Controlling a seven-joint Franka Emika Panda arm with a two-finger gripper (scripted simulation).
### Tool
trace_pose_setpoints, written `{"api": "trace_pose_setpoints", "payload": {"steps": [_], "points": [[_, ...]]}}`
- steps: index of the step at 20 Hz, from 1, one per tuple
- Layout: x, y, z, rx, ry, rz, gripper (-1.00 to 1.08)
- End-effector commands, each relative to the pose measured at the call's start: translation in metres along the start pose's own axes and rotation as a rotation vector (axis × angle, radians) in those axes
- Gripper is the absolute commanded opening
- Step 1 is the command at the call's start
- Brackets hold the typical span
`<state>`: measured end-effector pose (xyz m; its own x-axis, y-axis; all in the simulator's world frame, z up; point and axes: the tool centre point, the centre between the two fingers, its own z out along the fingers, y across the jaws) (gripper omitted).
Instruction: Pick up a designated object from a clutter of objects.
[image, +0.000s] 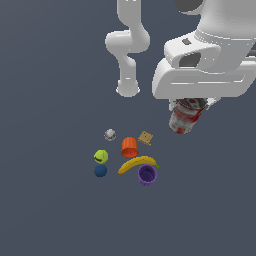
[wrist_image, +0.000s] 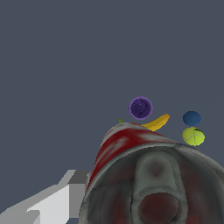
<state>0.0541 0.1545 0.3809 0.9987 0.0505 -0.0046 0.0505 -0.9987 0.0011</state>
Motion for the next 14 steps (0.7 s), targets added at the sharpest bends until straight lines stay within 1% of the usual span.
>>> {"api": "trace_pose_setpoints", "payload": {"steps": [1, 14], "points": [[0.008, -0.011, -0.012, 0.001, 0.004, 0.001, -1.00], [0.040, -0.056, -0.052, 0.001, 0.004, 0.001, -1.00]]}}
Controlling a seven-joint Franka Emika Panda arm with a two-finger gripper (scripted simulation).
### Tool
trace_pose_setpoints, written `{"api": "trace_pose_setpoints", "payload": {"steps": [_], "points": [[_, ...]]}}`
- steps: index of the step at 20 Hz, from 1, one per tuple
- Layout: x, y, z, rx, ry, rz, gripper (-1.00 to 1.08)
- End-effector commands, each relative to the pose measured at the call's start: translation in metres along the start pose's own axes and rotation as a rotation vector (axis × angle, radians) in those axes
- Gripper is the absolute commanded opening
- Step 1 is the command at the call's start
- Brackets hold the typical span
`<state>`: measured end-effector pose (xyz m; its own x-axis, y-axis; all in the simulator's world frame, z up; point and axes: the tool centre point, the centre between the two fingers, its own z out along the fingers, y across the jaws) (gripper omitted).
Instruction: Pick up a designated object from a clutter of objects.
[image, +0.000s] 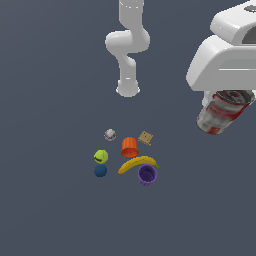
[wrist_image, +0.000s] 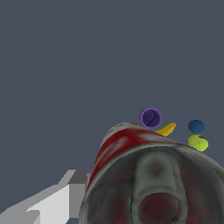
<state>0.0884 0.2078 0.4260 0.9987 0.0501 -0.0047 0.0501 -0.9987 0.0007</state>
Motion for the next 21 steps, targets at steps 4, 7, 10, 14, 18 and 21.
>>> {"api": "trace_pose_setpoints", "payload": {"steps": [4, 7, 10, 14, 18, 21], "points": [[0.011, -0.015, -0.015, 0.001, 0.004, 0.000, -1.00], [0.015, -0.020, -0.020, 0.001, 0.004, 0.000, -1.00], [0.018, -0.024, -0.024, 0.001, 0.005, 0.000, -1.00], [0.021, -0.028, -0.028, 0.001, 0.005, 0.000, -1.00], [0.023, -0.029, -0.029, 0.001, 0.005, 0.000, -1.00], [0.023, -0.030, -0.030, 0.001, 0.005, 0.000, -1.00]]}}
